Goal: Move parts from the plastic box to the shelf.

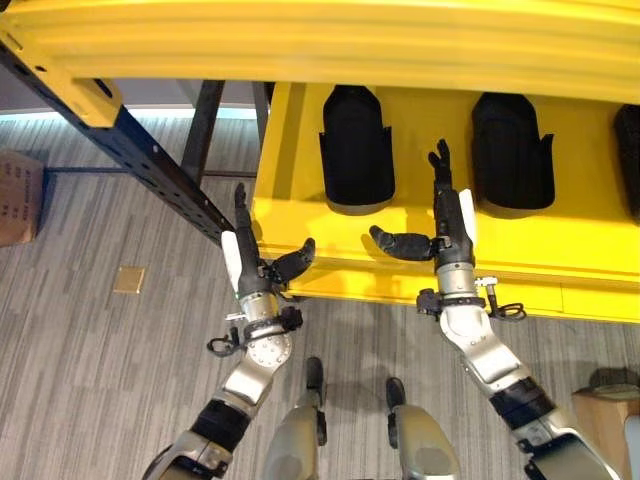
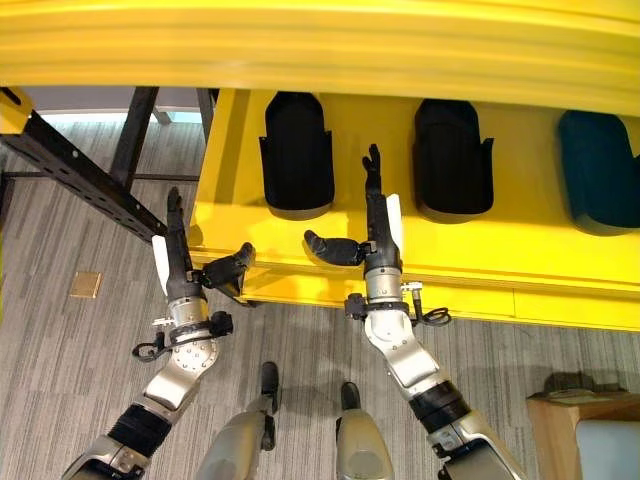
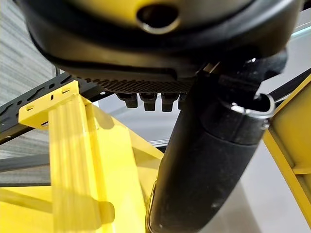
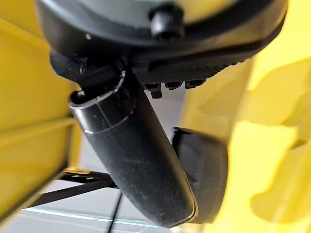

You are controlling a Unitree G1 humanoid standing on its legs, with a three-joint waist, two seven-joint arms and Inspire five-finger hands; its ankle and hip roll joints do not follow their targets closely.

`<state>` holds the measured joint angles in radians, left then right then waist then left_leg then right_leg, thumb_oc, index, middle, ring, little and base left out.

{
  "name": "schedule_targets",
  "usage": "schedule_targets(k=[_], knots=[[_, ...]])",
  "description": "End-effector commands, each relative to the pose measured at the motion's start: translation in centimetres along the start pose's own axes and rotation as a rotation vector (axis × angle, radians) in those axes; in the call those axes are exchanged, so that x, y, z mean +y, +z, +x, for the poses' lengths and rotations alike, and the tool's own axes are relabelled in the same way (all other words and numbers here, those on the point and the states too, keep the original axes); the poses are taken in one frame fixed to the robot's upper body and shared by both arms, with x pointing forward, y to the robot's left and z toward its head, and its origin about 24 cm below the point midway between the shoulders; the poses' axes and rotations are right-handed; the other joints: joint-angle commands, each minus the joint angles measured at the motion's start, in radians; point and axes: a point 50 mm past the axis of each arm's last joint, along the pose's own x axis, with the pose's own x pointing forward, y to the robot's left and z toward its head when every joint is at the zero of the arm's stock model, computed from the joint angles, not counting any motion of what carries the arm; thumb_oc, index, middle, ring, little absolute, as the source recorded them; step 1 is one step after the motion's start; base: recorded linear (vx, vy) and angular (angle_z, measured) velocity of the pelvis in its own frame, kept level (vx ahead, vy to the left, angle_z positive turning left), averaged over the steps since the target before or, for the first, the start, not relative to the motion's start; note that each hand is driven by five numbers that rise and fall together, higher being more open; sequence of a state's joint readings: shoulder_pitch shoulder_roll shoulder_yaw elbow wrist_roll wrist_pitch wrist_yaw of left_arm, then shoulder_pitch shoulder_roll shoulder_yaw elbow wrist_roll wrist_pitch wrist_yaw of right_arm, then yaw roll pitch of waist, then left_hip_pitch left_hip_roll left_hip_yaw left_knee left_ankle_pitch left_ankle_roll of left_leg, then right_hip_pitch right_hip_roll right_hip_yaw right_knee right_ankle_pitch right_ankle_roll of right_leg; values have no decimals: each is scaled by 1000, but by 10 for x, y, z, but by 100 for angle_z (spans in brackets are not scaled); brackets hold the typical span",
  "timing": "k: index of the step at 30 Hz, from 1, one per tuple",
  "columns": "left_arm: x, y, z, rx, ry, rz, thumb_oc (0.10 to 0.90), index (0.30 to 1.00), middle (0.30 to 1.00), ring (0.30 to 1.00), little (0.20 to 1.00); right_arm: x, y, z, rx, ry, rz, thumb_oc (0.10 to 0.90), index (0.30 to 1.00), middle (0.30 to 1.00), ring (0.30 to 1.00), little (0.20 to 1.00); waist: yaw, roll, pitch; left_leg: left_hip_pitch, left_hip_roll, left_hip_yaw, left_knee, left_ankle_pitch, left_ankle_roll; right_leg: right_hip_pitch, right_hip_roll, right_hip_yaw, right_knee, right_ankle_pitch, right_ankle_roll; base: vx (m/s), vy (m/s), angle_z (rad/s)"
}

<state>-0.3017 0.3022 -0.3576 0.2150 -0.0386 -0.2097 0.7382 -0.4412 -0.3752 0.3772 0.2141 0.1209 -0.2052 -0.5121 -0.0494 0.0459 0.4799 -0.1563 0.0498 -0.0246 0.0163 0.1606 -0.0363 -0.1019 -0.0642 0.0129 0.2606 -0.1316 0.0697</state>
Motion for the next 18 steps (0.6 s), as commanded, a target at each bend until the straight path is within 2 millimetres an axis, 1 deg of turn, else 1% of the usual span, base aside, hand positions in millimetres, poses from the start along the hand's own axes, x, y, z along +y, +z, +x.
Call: schedule_targets(k=[1, 3, 6, 9, 10, 11, 13, 14, 17, 18], knots=[[-4, 71, 10, -372, -167, -278, 900, 1000, 1000, 1000, 1000, -2, 57, 18, -266, -73, 139, 900, 1000, 1000, 1000, 1000, 9, -33, -55, 51, -84, 42, 96, -208, 75, -11, 59, -46, -74, 51, -75, 0, 13, 7], [0, 80, 5, -413, -159, -343, 900, 1000, 1000, 1000, 1000, -2, 55, 15, -262, -63, 139, 900, 1000, 1000, 1000, 1000, 9, -27, -52, 50, -84, 39, 96, -208, 75, -15, 58, -45, -68, 49, -75, 0, 0, 0], [5, 84, 6, -427, -163, -371, 900, 1000, 1000, 1000, 1000, -1, 52, 13, -252, -57, 137, 900, 1000, 1000, 1000, 1000, 10, -24, -54, 51, -86, 40, 95, -208, 75, -15, 57, -47, -66, 46, -75, 0, 0, 0], [7, 89, 5, -442, -225, -424, 900, 1000, 1000, 1000, 1000, -3, 50, 13, -238, -62, 132, 900, 1000, 1000, 1000, 1000, 12, -22, -54, 48, -88, 39, 97, -208, 75, -17, 55, -50, -65, 47, -75, 0, 0, 0], [7, 90, 4, -445, -257, -459, 900, 1000, 1000, 1000, 1000, -5, 48, 13, -226, -66, 138, 900, 1000, 1000, 1000, 1000, 15, -22, -53, 46, -88, 39, 99, -208, 76, -18, 54, -52, -64, 48, -74, 0, 0, 0], [8, 98, 0, -479, -332, -536, 900, 1000, 1000, 1000, 1000, -7, 47, 15, -210, -68, 151, 900, 1000, 1000, 1000, 1000, 18, -20, -48, 40, -89, 37, 102, -208, 76, -25, 54, -54, -60, 47, -75, 0, 0, 0], [9, 100, -1, -488, -346, -547, 900, 1000, 1000, 1000, 1000, -8, 47, 15, -209, -70, 151, 900, 1000, 1000, 1000, 1000, 19, -18, -47, 36, -90, 36, 103, -208, 76, -28, 53, -54, -57, 46, -75, -16, -3, 0], [9, 106, -4, -513, -377, -580, 900, 1000, 1000, 1000, 1000, -9, 46, 18, -204, -77, 155, 900, 1000, 1000, 1000, 1000, 23, -13, -40, 32, -91, 33, 103, -206, 76, -33, 54, -55, -54, 47, -77, -31, -5, 0], [10, 106, -4, -513, -379, -581, 900, 1000, 1000, 1000, 1000, -9, 46, 18, -204, -77, 155, 900, 1000, 1000, 1000, 1000, 23, -13, -40, 32, -91, 33, 103, -206, 76, -34, 54, -56, -53, 47, -77, -18, 5, 4], [10, 115, -6, -547, -413, -611, 900, 1000, 1000, 1000, 1000, -8, 46, 22, -185, -89, 158, 900, 1000, 1000, 1000, 1000, 26, -6, -34, 32, -92, 32, 95, -203, 76, -37, 53, -58, -52, 46, -77, 0, 0, 0]])
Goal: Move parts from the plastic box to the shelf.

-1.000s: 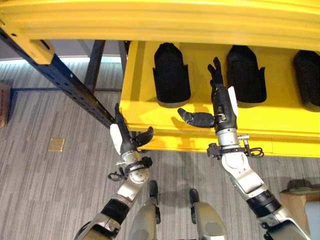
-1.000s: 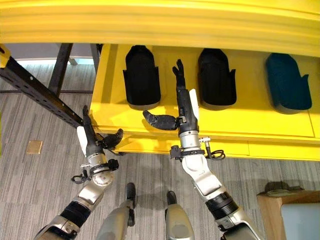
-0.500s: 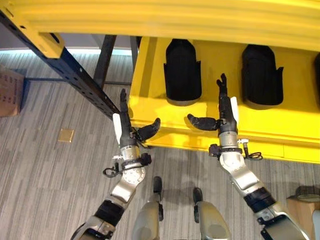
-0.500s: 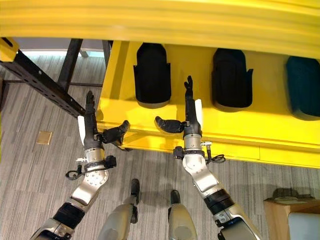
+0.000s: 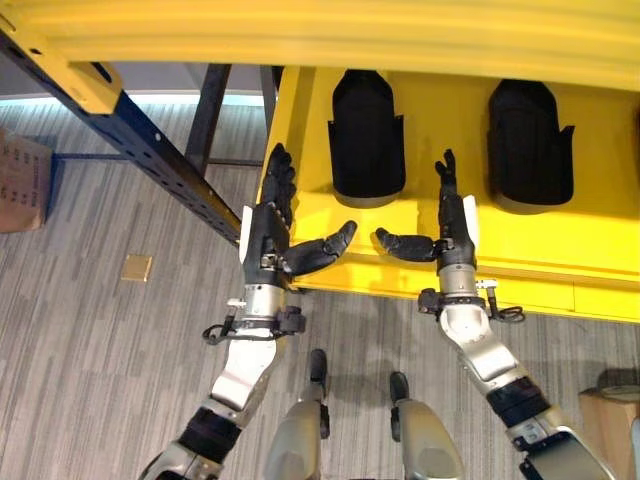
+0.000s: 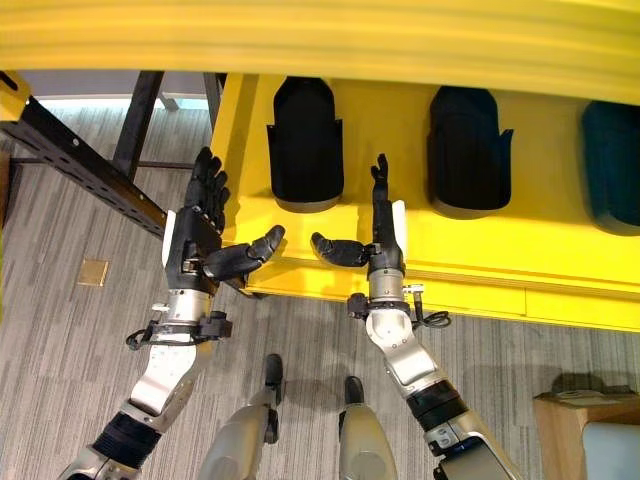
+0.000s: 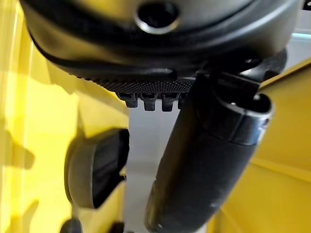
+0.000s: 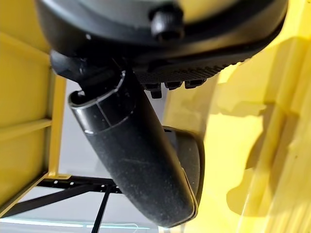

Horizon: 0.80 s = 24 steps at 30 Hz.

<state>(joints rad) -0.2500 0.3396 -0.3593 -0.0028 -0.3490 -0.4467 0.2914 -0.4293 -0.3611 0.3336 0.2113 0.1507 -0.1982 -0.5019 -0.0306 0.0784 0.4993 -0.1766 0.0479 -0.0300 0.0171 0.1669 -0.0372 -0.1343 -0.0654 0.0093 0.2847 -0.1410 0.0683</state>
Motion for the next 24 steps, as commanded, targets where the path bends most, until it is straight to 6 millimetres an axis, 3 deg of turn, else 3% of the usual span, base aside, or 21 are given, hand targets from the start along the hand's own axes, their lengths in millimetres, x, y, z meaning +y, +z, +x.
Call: schedule_targets(k=[1, 13, 24], knots=[[-13, 63, 14, -353, -109, -112, 900, 1000, 1000, 1000, 1000, 2, 48, 20, -211, -45, 124, 900, 1000, 1000, 1000, 1000, 7, -38, -53, 53, -90, 37, 94, -209, 77, -4, 55, -54, -76, 56, -75, -40, 33, 0], [-12, 71, 14, -367, -127, -163, 900, 1000, 1000, 1000, 1000, 4, 39, 26, -128, -15, 172, 900, 1000, 1000, 1000, 1000, 24, -32, -54, 51, -95, 27, 89, -204, 77, -6, 48, -70, -76, 57, -75, 0, 0, 0], [-12, 70, 14, -355, -116, -171, 900, 1000, 1000, 1000, 1000, 27, 29, 13, -57, 81, 256, 900, 1000, 1000, 1000, 1000, 34, -38, -62, 61, -93, 26, 80, -199, 76, 4, 47, -77, -83, 61, -74, 4, -2, 5]])
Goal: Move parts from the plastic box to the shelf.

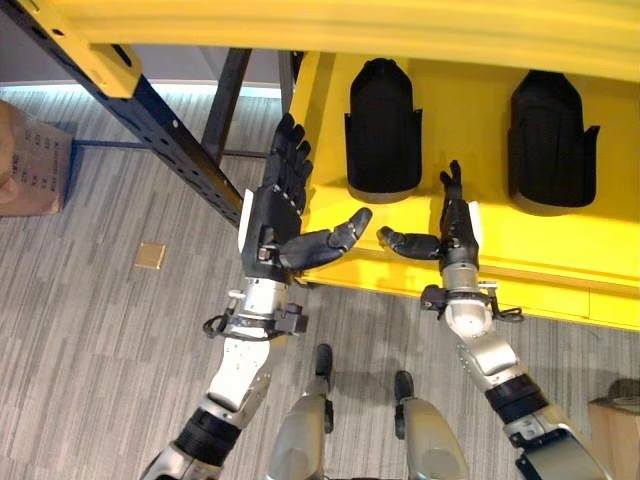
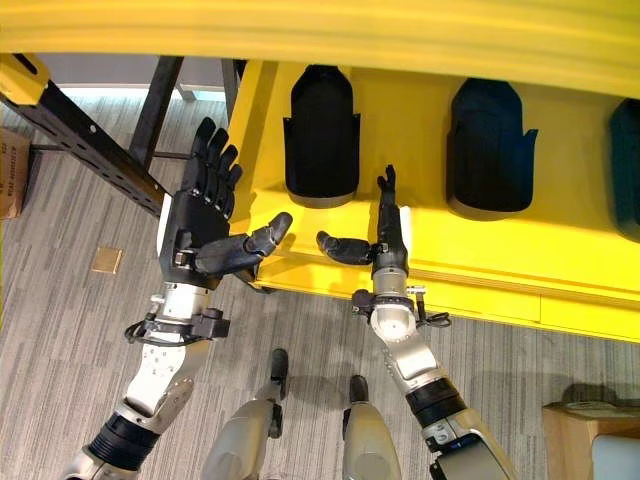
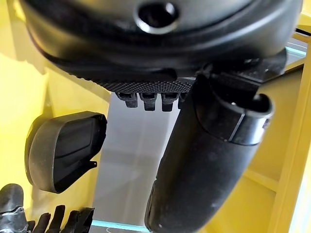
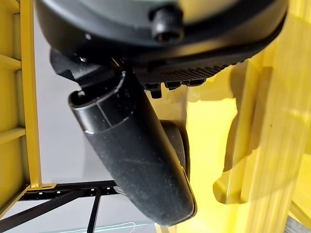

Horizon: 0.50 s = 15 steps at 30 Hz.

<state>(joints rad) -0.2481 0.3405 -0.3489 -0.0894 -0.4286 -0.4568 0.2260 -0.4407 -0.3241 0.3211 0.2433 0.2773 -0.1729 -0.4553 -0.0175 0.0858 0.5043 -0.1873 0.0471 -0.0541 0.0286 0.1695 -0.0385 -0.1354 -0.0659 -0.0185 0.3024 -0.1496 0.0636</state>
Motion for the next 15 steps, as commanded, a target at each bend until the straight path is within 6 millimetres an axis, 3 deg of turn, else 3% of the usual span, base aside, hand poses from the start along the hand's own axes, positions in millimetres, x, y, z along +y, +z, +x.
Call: schedule_targets(k=[1, 15], knots=[[-12, 50, 14, -285, -77, -65, 900, 1000, 1000, 1000, 1000, 27, 35, 8, -152, 91, 131, 900, 1000, 1000, 1000, 1000, 21, -46, -67, 72, -92, 50, 69, -202, 77, 5, 47, -49, -101, 70, -69, 0, 0, 0], [-12, 46, 12, -255, -71, -50, 900, 1000, 1000, 1000, 1000, 50, 35, -5, -130, 177, 204, 900, 1000, 1000, 1000, 1000, 30, -49, -80, 83, -93, 47, 60, -199, 76, 20, 44, -56, -113, 73, -66, 0, 0, 0]])
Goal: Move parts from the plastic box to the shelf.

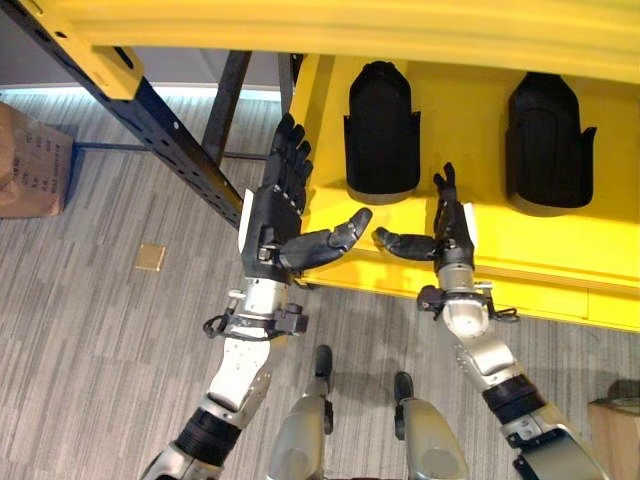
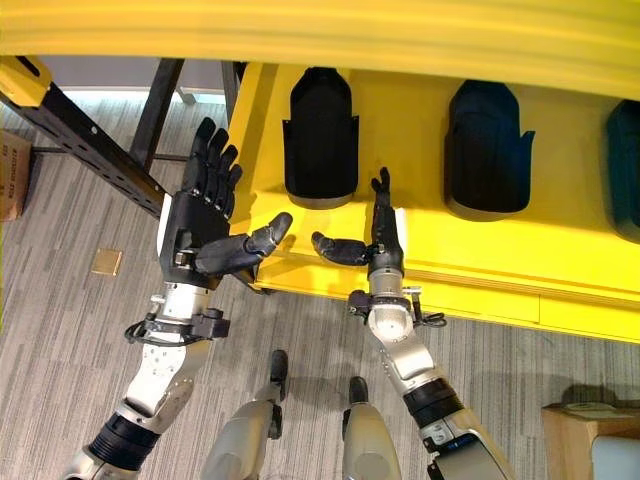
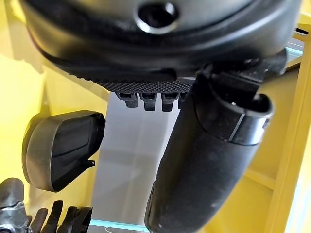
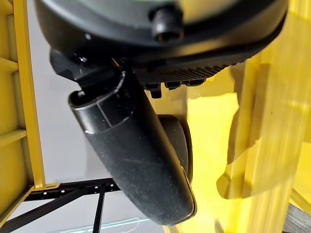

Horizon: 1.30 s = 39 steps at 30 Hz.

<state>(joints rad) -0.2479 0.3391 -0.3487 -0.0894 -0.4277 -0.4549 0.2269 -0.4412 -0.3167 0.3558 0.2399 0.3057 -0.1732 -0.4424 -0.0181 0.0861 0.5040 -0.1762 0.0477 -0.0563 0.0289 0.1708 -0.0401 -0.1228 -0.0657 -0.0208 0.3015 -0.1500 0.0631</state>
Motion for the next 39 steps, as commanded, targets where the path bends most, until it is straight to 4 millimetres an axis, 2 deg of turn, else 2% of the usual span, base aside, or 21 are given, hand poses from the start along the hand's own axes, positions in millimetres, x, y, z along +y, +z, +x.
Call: schedule_targets(k=[1, 9, 13, 28, 32, 34, 35, 37, 39], knots=[[-10, 46, 10, -263, -54, -49, 900, 1000, 1000, 1000, 1000, 43, 33, -5, -144, 137, 187, 900, 1000, 1000, 1000, 1000, 31, -51, -83, 76, -94, 48, 57, -200, 78, 12, 44, -53, -117, 75, -66, 0, 0, 0], [-6, 49, 7, -282, -30, -54, 900, 1000, 1000, 1000, 1000, 45, 30, -10, -136, 172, 199, 900, 1000, 1000, 1000, 1000, 34, -56, -91, 85, -95, 47, 52, -201, 78, 23, 42, -55, -125, 77, -62, 0, 0, 0], [-5, 51, 6, -290, -22, -65, 900, 1000, 1000, 1000, 1000, 53, 27, -16, -117, 203, 199, 900, 1000, 1000, 1000, 1000, 38, -60, -106, 101, -97, 45, 42, -201, 78, 44, 41, -55, -143, 81, -59, 0, 0, 0], [-3, 45, 3, -246, -17, -53, 900, 1000, 1000, 1000, 1000, 60, 24, -22, -108, 209, 200, 900, 1000, 1000, 1000, 1000, 48, -63, -124, 122, -97, 39, 33, -204, 79, 68, 37, -60, -158, 84, -54, 4, 7, 3], [-3, 45, 1, -241, -22, -52, 900, 1000, 1000, 1000, 1000, 57, 23, -23, -111, 138, 168, 900, 1000, 1000, 1000, 1000, 52, -63, -125, 126, -98, 39, 32, -203, 80, 73, 35, -61, -161, 87, -53, 0, 0, 0], [-4, 45, 1, -239, -21, -51, 900, 1000, 1000, 1000, 1000, 50, 21, -22, -119, 62, 139, 900, 1000, 1000, 1000, 1000, 50, -63, -127, 127, -98, 40, 31, -204, 81, 75, 35, -60, -162, 87, -52, 1, 20, 0], [-5, 44, 0, -239, -15, -52, 900, 1000, 1000, 1000, 1000, 42, 18, -22, -112, -29, 103, 900, 1000, 1000, 1000, 1000, 46, -62, -127, 129, -98, 41, 29, -205, 82, 74, 36, -58, -162, 87, -52, -2, 41, 0], [-5, 44, 0, -238, -14, -51, 900, 1000, 1000, 1000, 1000, 39, 18, -22, -118, -56, 98, 900, 1000, 1000, 1000, 1000, 45, -62, -128, 130, -98, 41, 27, -205, 82, 75, 36, -57, -162, 87, -52, -3, 38, 0], [-5, 43, -2, -236, 0, -51, 900, 1000, 1000, 1000, 1000, 28, 17, -22, -129, -164, 60, 900, 1000, 1000, 1000, 1000, 35, -57, -129, 134, -97, 46, 24, -206, 82, 73, 38, -50, -162, 87, -51, -4, 66, 0]])
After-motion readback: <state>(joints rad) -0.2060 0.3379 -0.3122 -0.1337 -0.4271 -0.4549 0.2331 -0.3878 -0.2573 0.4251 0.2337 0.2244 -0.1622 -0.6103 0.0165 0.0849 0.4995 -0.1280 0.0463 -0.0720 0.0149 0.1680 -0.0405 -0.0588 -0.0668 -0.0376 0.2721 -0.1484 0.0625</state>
